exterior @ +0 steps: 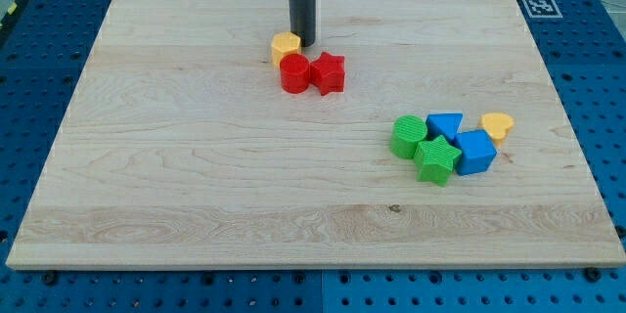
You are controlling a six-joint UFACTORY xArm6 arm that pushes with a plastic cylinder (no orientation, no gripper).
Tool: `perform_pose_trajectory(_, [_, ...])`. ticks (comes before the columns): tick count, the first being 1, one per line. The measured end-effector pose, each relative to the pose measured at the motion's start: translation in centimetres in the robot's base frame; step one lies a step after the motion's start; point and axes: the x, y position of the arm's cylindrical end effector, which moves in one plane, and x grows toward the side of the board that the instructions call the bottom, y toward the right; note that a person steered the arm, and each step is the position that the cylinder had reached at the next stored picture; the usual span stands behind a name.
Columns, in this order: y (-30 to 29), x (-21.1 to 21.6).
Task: Move your arm to the top of the yellow heart
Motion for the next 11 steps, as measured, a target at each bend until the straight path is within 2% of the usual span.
perform_pose_trajectory(1, [0.9, -1.8])
perform_pose_trajectory(2, [4.9, -1.9])
perform_pose_trajectory(5, [7.1, -1.8])
perform_pose_trajectory(6, [12.7, -1.6])
perform_pose_trajectory(7, [17.7, -0.1])
perform_pose_trajectory(10, [21.0, 4.3])
perform_pose_trajectory(11, [21.0, 4.4])
